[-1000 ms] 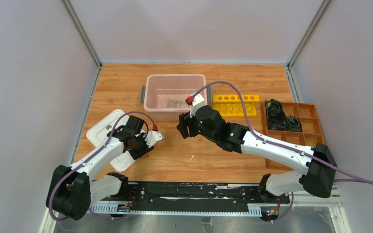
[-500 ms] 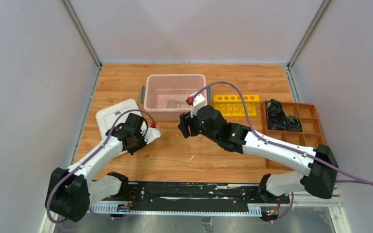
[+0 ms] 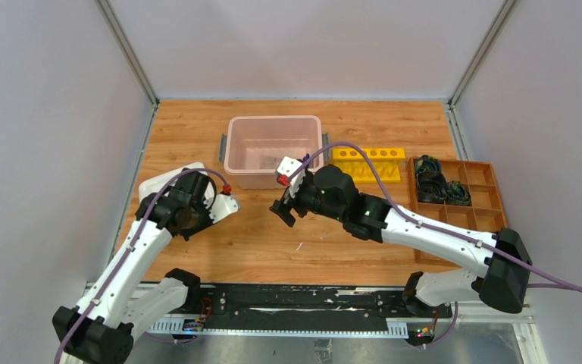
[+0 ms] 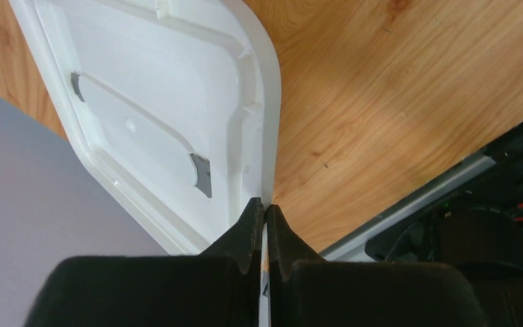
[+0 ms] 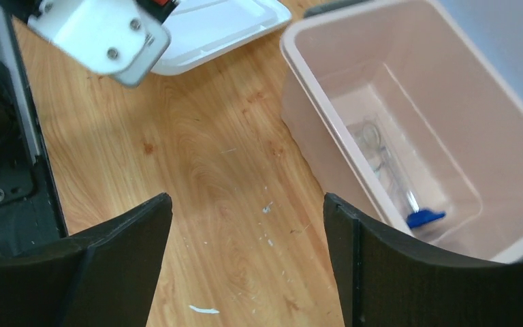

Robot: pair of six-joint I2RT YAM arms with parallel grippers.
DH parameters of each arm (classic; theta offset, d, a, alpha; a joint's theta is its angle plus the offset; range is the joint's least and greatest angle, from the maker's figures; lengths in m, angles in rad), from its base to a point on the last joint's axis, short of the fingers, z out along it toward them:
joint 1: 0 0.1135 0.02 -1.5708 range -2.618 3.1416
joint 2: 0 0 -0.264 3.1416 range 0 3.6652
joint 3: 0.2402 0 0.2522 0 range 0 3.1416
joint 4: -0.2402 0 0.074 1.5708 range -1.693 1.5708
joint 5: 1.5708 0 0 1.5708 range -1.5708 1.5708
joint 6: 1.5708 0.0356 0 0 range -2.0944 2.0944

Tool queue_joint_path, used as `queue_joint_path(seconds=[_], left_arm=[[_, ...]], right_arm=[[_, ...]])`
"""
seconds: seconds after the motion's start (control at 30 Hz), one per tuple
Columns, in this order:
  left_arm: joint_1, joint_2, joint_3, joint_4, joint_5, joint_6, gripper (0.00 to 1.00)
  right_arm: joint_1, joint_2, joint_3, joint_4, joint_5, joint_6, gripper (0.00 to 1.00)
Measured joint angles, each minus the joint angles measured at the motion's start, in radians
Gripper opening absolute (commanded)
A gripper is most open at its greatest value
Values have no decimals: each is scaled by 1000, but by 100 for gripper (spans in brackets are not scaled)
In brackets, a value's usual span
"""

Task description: Organize the chemistry lab equipment

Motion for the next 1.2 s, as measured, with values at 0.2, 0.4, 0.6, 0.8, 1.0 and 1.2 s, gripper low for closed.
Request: queue_joint_path(seconds=[0.2, 0.4, 0.6, 0.8, 1.0, 1.2], left_arm=[[0, -35, 164, -131, 5, -5, 0], [0, -47, 343, -235, 64, -11, 0], [0, -27, 510, -349, 157, 17, 0], [0, -14, 586, -439, 233, 64, 0], [0, -14, 590, -471, 306, 113, 0], [0, -10, 617, -490, 364, 161, 0]], right_arm=[[-2, 0, -14, 43, -160, -246, 89], [-5, 27, -14, 116, -251, -433, 89], [-6, 115, 20, 200, -299, -545, 87], [0, 193, 105, 229, -338, -634, 87], [51, 246, 191, 204, -357, -740, 87], [83, 307, 238, 166, -403, -802, 83]])
